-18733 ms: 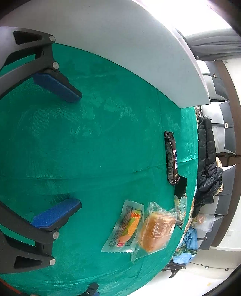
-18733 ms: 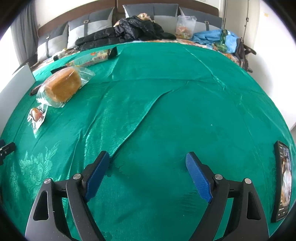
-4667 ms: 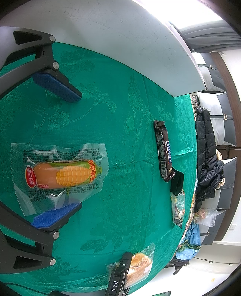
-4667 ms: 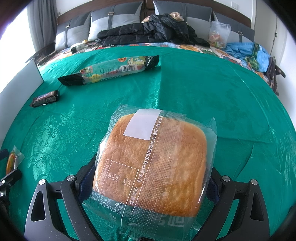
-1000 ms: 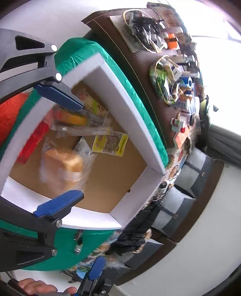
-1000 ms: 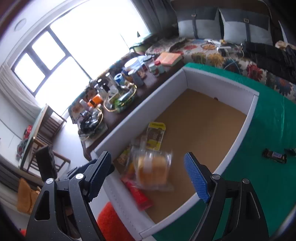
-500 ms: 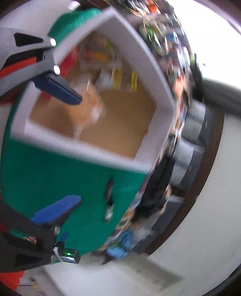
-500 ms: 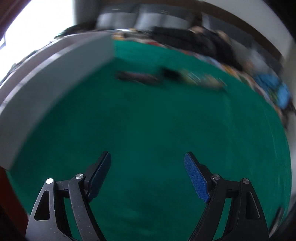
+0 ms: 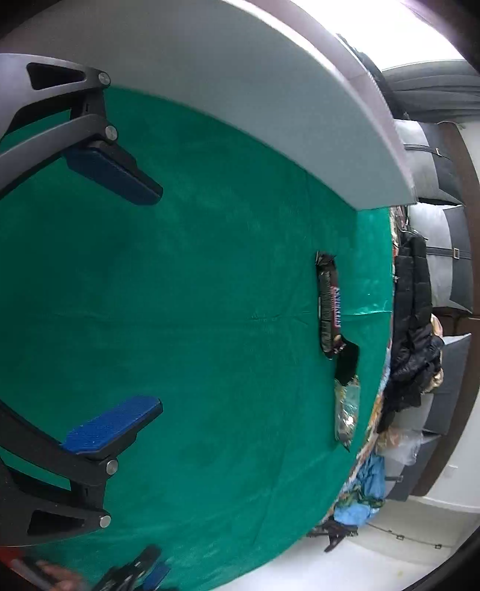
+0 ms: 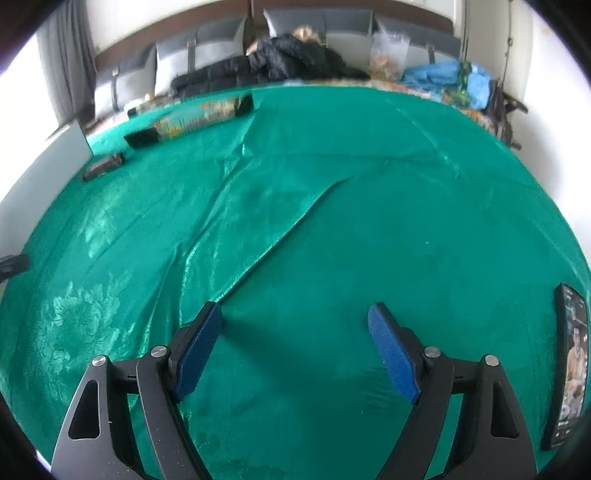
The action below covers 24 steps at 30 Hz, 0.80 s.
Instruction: Organize snacks
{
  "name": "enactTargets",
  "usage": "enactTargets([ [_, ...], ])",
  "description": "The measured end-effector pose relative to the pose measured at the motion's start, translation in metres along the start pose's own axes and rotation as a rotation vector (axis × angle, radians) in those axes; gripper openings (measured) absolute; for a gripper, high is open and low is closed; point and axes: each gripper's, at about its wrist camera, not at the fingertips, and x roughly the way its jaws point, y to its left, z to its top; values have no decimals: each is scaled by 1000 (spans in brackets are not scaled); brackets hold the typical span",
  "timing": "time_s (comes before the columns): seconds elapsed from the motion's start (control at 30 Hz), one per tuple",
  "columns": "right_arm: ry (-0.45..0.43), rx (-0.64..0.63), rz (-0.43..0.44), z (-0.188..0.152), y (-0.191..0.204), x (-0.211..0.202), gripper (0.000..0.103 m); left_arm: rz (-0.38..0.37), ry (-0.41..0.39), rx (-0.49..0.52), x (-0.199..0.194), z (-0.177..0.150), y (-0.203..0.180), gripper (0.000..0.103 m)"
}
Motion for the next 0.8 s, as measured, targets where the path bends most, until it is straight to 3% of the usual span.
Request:
enactTargets([
  [0.17, 7, -40, -30, 1, 13, 2, 88, 43, -9, 45, 18, -3, -9, 102],
  [0.8, 4, -22, -41, -9, 7, -11, 89, 30, -33, 61, 20, -5, -3, 103],
])
